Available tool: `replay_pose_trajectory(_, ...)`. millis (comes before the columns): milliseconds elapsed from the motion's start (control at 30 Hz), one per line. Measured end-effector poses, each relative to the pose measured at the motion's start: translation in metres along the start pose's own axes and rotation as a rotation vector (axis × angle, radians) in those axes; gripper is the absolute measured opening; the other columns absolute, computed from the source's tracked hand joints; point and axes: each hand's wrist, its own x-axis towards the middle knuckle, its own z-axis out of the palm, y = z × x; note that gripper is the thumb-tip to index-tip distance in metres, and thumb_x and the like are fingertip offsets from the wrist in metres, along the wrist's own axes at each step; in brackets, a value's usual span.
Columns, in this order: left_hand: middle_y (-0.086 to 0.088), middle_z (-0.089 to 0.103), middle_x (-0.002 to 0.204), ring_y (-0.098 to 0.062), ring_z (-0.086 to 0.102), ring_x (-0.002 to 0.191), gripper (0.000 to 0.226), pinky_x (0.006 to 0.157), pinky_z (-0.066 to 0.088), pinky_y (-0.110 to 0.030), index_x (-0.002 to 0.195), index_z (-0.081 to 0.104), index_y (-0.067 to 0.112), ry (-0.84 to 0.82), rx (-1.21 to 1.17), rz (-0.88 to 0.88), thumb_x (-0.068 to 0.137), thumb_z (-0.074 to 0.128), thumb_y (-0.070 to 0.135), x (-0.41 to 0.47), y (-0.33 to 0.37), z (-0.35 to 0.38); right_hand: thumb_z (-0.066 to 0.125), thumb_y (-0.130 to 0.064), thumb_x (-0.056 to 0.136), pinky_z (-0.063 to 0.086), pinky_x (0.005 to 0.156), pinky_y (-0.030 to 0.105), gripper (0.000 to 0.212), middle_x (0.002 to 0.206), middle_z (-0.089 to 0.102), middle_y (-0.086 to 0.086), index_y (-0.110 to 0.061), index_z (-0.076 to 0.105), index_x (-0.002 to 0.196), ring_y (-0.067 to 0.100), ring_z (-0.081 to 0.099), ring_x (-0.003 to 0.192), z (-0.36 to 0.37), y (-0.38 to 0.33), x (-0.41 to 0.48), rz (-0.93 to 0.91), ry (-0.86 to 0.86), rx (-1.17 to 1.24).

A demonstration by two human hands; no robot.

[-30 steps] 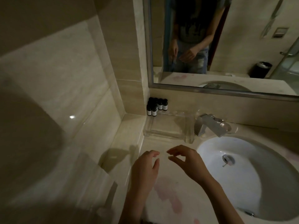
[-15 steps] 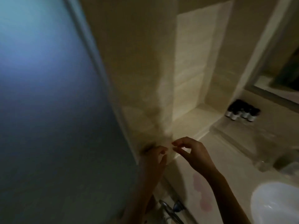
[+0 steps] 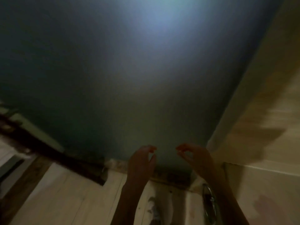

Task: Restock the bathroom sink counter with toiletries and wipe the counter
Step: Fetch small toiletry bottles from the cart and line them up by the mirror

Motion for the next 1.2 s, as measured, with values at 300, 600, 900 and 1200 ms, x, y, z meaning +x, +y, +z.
replay_pose_trajectory(300,0.012,0.062,0.118,-0.01,0.059,0.107,0.028,0.085,0.044,-0.024,0.119,0.061,0.034,0.278,0.085,-0.394,0.091,0.057,0.031,-0.082,-0.1,-0.088,0.061,-0.051,0.07,0.053,0.077,0.027,0.009,0.081,0.068,-0.022,-0.047,0.065,0.077,0.001,0.064,0.081,0.119,-0.112,0.033,-0.28,-0.362,0.108)
replay_pose_trajectory(600,0.014,0.062,0.114,-0.006,0.058,0.103,0.028,0.08,0.043,-0.02,0.119,0.058,0.035,0.445,0.113,-0.675,0.091,0.057,0.03,-0.181,-0.21,-0.174,0.069,-0.019,0.085,0.05,0.087,0.024,0.022,0.095,0.066,-0.018,-0.039,0.064,0.091,-0.004,0.061,0.093,0.257,-0.248,0.005,-0.456,-0.726,0.056)
replay_pose_trajectory(900,0.014,0.061,0.117,-0.004,0.058,0.101,0.031,0.079,0.043,-0.018,0.123,0.057,0.035,0.639,0.14,-0.906,0.093,0.057,0.029,-0.277,-0.301,-0.234,0.069,-0.024,0.085,0.043,0.072,0.005,0.015,0.089,0.062,-0.026,-0.031,0.066,0.098,-0.011,0.059,0.087,0.38,-0.351,-0.044,-0.713,-0.844,0.016)
replay_pose_trajectory(1200,0.016,0.061,0.116,-0.001,0.058,0.096,0.031,0.074,0.04,-0.013,0.123,0.056,0.035,0.686,0.093,-0.987,0.093,0.058,0.029,-0.312,-0.351,-0.245,0.067,-0.027,0.086,0.051,0.082,0.018,0.016,0.094,0.062,-0.026,-0.029,0.067,0.101,-0.009,0.058,0.09,0.452,-0.386,-0.068,-0.791,-0.966,-0.059)
